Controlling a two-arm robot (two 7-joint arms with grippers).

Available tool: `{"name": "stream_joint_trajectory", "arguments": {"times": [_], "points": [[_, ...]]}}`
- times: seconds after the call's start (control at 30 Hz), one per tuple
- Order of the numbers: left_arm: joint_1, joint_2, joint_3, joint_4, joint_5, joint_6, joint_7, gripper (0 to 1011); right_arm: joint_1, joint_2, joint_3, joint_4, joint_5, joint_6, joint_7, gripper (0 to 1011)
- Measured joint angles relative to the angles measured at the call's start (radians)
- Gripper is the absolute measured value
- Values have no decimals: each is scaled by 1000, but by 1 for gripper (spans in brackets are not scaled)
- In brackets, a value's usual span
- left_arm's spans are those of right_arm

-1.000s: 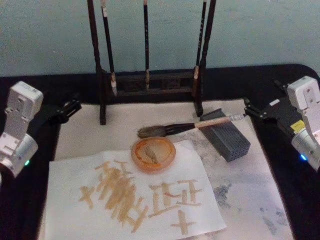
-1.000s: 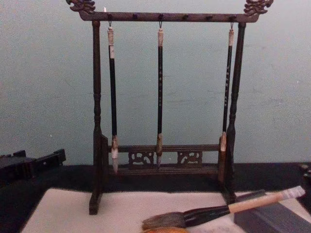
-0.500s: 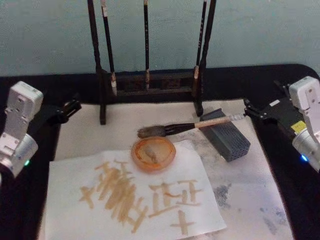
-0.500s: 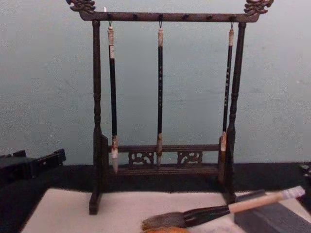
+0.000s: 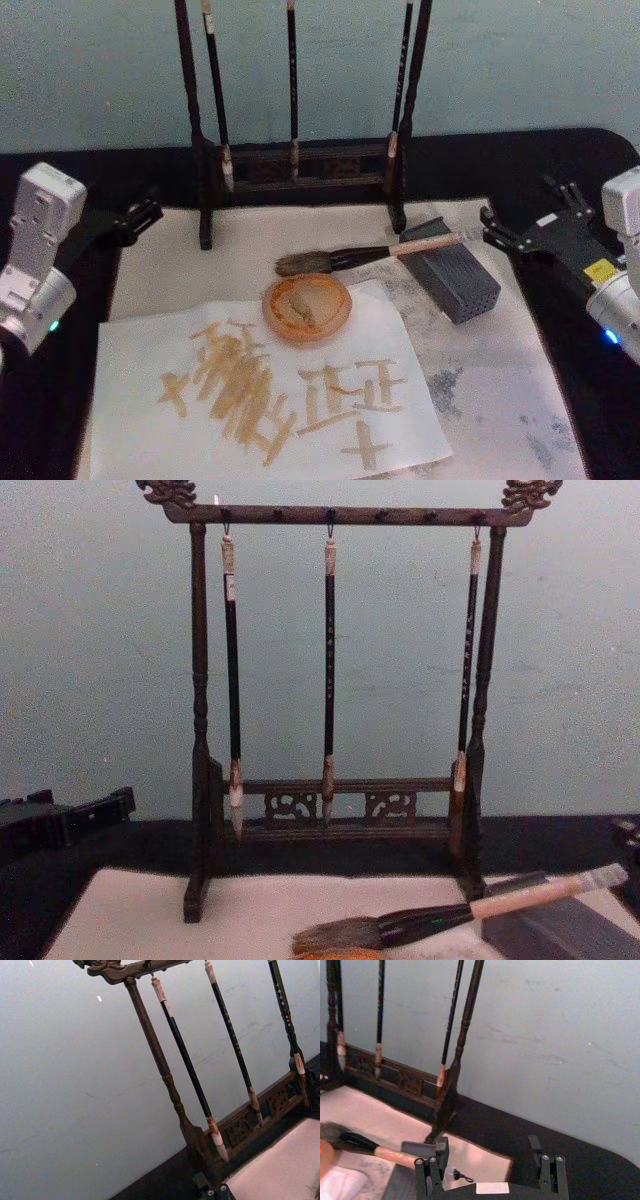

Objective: Pick up the brush from the inkstone, write on the paper, then place the brush back to its original position.

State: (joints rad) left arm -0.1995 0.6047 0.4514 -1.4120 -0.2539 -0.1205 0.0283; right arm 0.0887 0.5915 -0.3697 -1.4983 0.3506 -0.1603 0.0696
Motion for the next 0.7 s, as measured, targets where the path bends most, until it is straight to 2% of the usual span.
{"name": "stream_joint_trajectory", "arguments": {"times": [0.1, 0.23, 0.47, 0.53, 0.7], "points": [[0, 0, 0, 0, 0, 0, 0, 1002, -14, -7, 8, -6, 13, -12, 12, 1001], [0, 0, 0, 0, 0, 0, 0, 1000, -33, -25, 21, -7, 52, -33, 46, 1002], [0, 0, 0, 0, 0, 0, 0, 1002, -51, -67, 40, 14, 136, -51, 114, 1001], [0, 0, 0, 0, 0, 0, 0, 1002, -58, -86, 51, 26, 183, -51, 151, 1001], [0, 0, 0, 0, 0, 0, 0, 1002, -68, -106, 64, 32, 225, -48, 182, 1001]]}}
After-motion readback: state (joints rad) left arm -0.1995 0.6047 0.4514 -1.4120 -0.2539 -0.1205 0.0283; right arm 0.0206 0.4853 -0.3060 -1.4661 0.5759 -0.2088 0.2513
